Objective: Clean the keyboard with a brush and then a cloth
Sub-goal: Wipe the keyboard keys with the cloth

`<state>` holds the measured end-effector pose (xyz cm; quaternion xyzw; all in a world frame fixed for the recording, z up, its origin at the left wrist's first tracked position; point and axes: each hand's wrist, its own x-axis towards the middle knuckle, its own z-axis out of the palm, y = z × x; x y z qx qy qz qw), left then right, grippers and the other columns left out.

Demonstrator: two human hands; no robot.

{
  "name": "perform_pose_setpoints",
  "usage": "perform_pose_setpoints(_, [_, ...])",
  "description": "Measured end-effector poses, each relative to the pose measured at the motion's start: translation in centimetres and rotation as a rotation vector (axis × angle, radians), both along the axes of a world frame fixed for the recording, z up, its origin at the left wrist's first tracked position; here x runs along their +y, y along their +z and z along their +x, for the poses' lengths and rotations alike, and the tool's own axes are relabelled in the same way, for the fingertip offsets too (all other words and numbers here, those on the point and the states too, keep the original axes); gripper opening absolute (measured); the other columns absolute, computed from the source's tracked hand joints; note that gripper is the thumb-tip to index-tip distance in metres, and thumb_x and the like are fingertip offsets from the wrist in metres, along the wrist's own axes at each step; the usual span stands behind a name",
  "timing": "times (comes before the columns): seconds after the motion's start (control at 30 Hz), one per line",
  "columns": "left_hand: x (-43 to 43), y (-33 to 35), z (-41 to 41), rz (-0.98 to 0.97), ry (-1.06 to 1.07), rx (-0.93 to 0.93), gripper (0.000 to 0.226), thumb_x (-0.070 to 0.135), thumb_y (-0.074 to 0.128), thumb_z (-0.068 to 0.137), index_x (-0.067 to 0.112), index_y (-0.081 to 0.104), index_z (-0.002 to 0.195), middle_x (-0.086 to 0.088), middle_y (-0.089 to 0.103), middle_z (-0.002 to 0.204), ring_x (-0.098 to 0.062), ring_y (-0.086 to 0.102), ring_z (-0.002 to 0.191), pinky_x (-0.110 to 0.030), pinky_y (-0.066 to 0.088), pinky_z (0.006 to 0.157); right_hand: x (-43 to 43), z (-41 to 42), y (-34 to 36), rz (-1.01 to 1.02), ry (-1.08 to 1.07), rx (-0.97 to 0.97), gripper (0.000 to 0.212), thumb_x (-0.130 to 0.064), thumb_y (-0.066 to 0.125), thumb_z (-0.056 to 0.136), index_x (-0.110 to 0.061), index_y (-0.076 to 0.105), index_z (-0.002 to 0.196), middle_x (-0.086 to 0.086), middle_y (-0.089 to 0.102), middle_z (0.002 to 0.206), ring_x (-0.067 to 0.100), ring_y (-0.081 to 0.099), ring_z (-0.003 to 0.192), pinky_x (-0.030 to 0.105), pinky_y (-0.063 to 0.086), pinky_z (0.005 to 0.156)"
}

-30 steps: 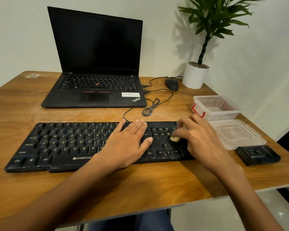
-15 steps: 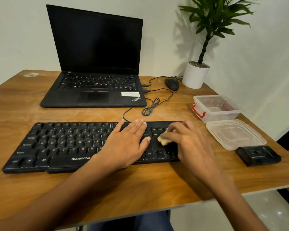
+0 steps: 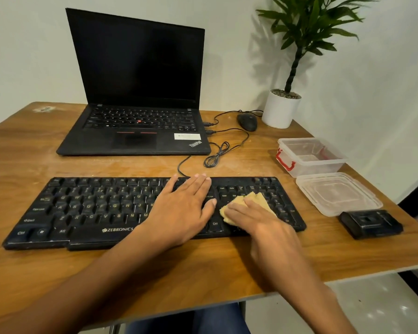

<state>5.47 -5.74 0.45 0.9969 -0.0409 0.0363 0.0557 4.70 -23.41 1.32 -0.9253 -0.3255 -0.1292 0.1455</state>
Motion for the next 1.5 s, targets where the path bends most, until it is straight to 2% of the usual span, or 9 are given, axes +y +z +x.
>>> perform_pose_setpoints(0.13, [0.0, 0.0, 0.0, -0.026, -0.008, 0.014, 0.057, 0.046, 0.01, 0.097, 0.023, -0.001, 0.147, 0.007, -0.002, 0.156, -0.005, -0.006, 0.142, -0.035, -0.006, 0.117, -2.7, 2.7, 0.9, 0.055, -0.104, -0.01, 0.057, 0.021, 0.065, 0.059, -0.022, 0.073, 0.095, -0.003, 0.071, 0.104, 0.02, 0.064, 0.104, 0.043, 0.054, 0.086])
perform_pose_setpoints(0.4, [0.1, -0.1, 0.0, -0.047, -0.001, 0.023, 0.057, 0.047, 0.011, 0.097, 0.024, -0.002, 0.147, 0.009, -0.003, 0.155, -0.004, -0.006, 0.141, -0.036, -0.004, 0.117, -1.2, 2.4, -0.1, 0.026, 0.021, -0.025, 0.058, 0.018, 0.068, 0.063, -0.021, 0.07, 0.106, -0.005, 0.067, 0.114, 0.013, 0.059, 0.113, 0.024, 0.032, 0.102])
perform_pose_setpoints(0.53, [0.1, -0.1, 0.0, -0.046, -0.006, 0.026, 0.057, 0.047, 0.011, 0.097, 0.024, -0.002, 0.147, 0.008, -0.003, 0.156, -0.005, -0.005, 0.141, -0.036, -0.003, 0.117, -3.3, 3.9, 0.9, 0.089, -0.119, -0.049, 0.057, 0.019, 0.057, 0.07, -0.019, 0.067, 0.112, -0.002, 0.062, 0.124, 0.017, 0.053, 0.122, 0.031, 0.037, 0.103])
perform_pose_setpoints(0.67, [0.2, 0.0, 0.0, -0.035, -0.002, 0.039, 0.057, 0.047, 0.011, 0.096, 0.025, -0.002, 0.147, 0.008, -0.004, 0.155, -0.004, -0.006, 0.141, -0.035, -0.003, 0.117, -1.3, 1.2, 0.0, -0.03, 0.189, -0.116, 0.067, 0.018, 0.076, 0.044, -0.019, 0.072, 0.1, -0.004, 0.07, 0.107, 0.011, 0.062, 0.107, 0.035, 0.042, 0.096])
perform_pose_setpoints(0.77, [0.2, 0.2, -0.1, -0.031, -0.013, 0.056, 0.057, 0.047, 0.01, 0.096, 0.025, -0.003, 0.147, 0.009, -0.005, 0.155, -0.004, -0.006, 0.141, -0.035, -0.005, 0.116, -3.9, 2.6, 0.3, 0.069, 0.163, 0.034, 0.058, 0.013, 0.076, 0.059, -0.022, 0.069, 0.104, -0.005, 0.068, 0.112, 0.003, 0.053, 0.111, 0.042, 0.05, 0.094])
perform_pose_setpoints(0.97, [-1.7, 1.8, 1.1, 0.044, 0.003, 0.104, 0.057, 0.043, 0.009, 0.097, 0.016, -0.002, 0.147, 0.001, -0.005, 0.156, -0.009, -0.005, 0.142, -0.037, -0.009, 0.115, -6.0, 4.4, 2.0, 0.125, 0.033, 0.067, 0.057, 0.007, 0.066, 0.075, -0.033, 0.055, 0.113, -0.021, 0.051, 0.118, -0.002, 0.044, 0.118, 0.023, 0.033, 0.107])
perform_pose_setpoints(1.17, [-3.5, 0.9, 2.8, -0.024, -0.147, 0.158, 0.056, 0.04, 0.011, 0.099, 0.018, -0.007, 0.147, 0.003, -0.012, 0.155, -0.007, -0.011, 0.141, -0.033, -0.007, 0.116, -4.4, 4.8, 0.0, 0.066, 0.099, 0.045, 0.054, 0.016, 0.064, 0.068, -0.019, 0.068, 0.109, -0.006, 0.065, 0.117, -0.001, 0.048, 0.115, 0.016, 0.027, 0.104])
perform_pose_setpoints(1.37, [-3.1, 0.6, 2.8, -0.027, -0.13, 0.131, 0.056, 0.041, 0.01, 0.098, 0.019, -0.007, 0.147, 0.004, -0.011, 0.155, -0.006, -0.011, 0.141, -0.033, -0.007, 0.116, -5.6, 8.9, 1.7, 0.134, -0.129, 0.016, 0.045, 0.012, 0.064, 0.073, -0.018, 0.07, 0.105, 0.0, 0.066, 0.118, 0.014, 0.058, 0.114, 0.031, 0.043, 0.1])
perform_pose_setpoints(1.5, [-3.1, 0.3, 2.7, -0.036, -0.116, 0.103, 0.056, 0.043, 0.01, 0.098, 0.021, -0.006, 0.147, 0.006, -0.01, 0.155, -0.004, -0.01, 0.141, -0.034, -0.005, 0.117, -4.3, 7.6, 0.8, 0.046, 0.003, 0.01, 0.05, 0.017, 0.06, 0.071, -0.016, 0.069, 0.107, 0.0, 0.066, 0.118, 0.013, 0.055, 0.117, 0.032, 0.039, 0.106])
